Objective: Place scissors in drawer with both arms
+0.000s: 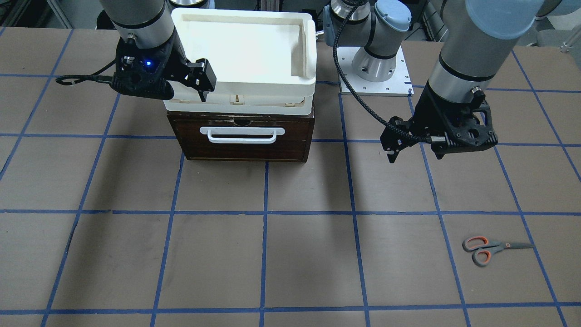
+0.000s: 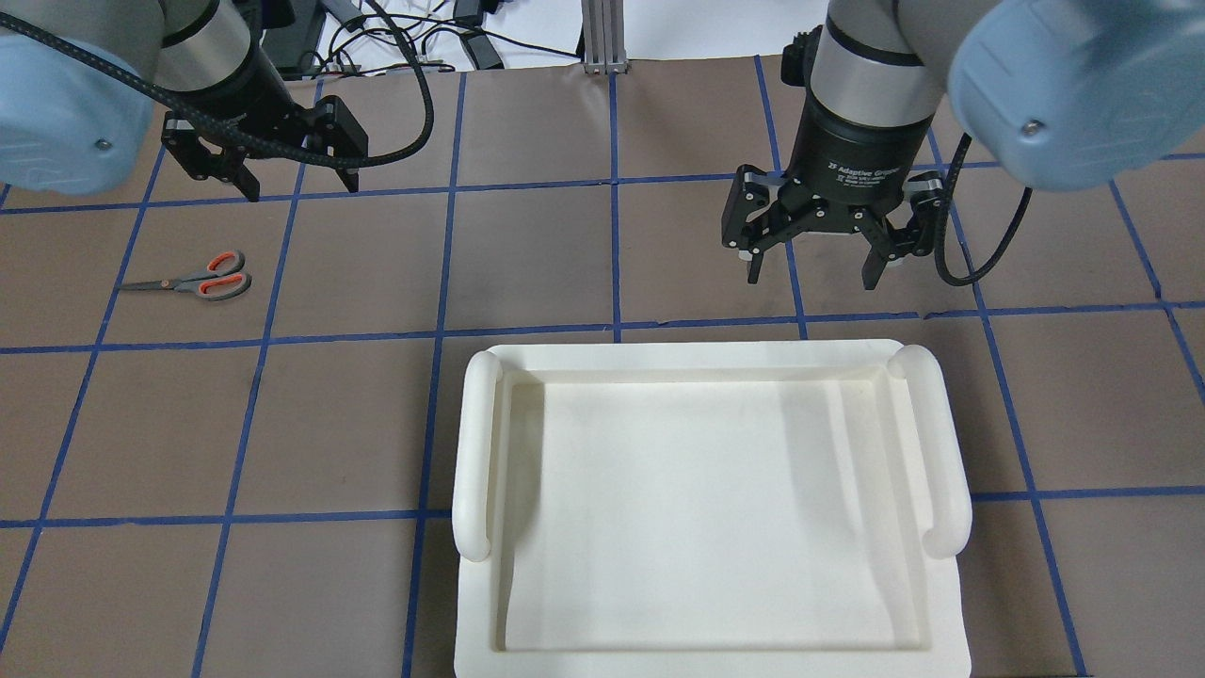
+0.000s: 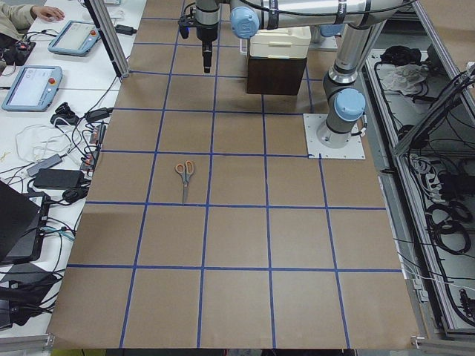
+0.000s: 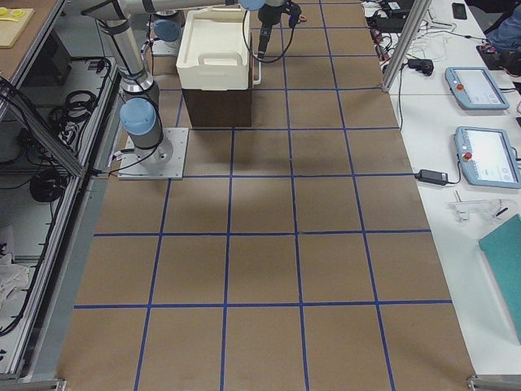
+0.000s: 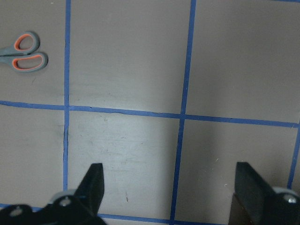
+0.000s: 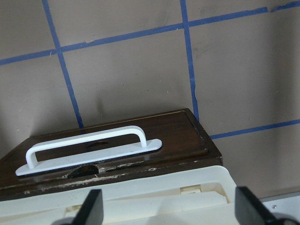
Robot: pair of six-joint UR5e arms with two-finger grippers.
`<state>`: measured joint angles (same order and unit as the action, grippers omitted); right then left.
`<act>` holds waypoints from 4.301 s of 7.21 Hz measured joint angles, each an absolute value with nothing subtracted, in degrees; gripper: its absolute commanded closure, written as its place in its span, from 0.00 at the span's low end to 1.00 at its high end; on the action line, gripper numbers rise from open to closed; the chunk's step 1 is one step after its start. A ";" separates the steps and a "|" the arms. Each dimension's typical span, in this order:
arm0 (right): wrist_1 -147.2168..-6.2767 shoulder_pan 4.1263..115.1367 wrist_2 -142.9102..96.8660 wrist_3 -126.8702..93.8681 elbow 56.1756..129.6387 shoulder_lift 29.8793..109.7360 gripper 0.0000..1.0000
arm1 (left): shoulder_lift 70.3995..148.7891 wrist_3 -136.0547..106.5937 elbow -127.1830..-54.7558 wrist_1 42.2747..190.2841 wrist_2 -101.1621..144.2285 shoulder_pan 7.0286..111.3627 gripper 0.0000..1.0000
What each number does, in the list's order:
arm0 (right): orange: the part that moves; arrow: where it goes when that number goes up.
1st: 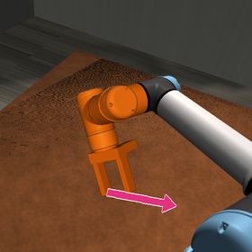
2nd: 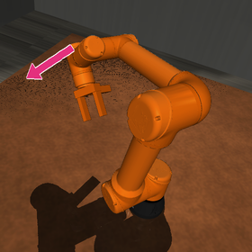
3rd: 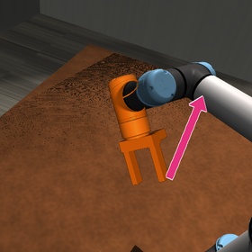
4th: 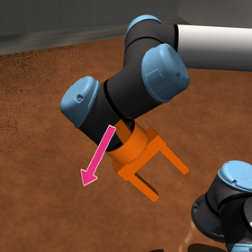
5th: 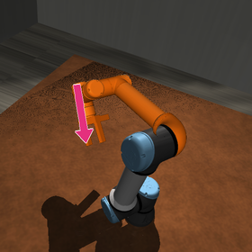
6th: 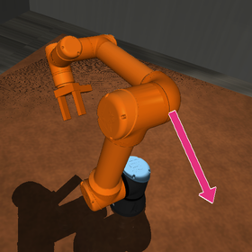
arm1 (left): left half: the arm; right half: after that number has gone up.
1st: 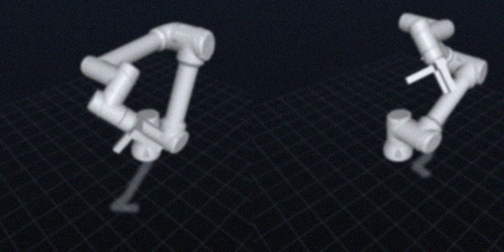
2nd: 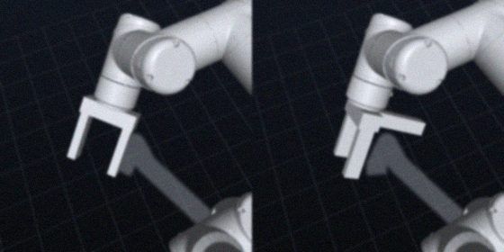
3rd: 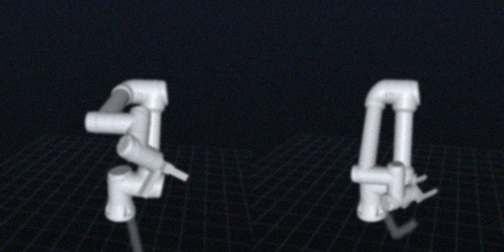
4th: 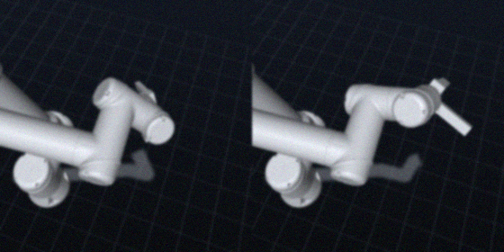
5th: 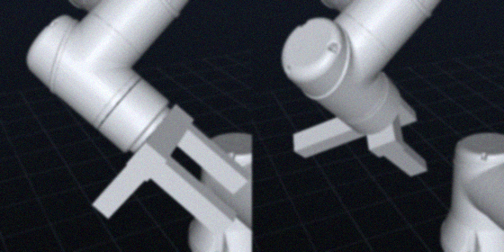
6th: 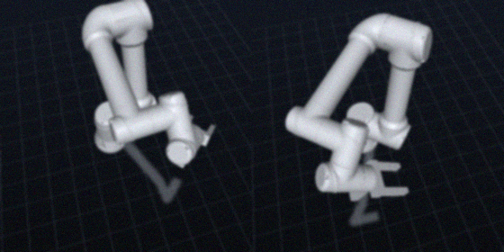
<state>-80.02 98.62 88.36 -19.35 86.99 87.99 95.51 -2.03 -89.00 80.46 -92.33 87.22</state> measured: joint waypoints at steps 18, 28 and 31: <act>-84.97 107.64 82.58 80.69 84.01 67.76 0.03 | 95.65 -1.93 -88.95 80.33 -92.29 87.19 0.00; -89.20 108.73 83.41 79.59 87.14 67.09 0.07 | 100.21 68.93 -89.04 78.79 -92.15 71.36 0.00; -89.83 108.72 83.53 80.65 87.45 67.07 0.13 | 106.39 87.69 -88.94 68.87 -93.19 69.91 0.00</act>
<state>-89.83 108.72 83.53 80.65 87.45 67.07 106.39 87.69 -88.94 68.87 -93.19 69.91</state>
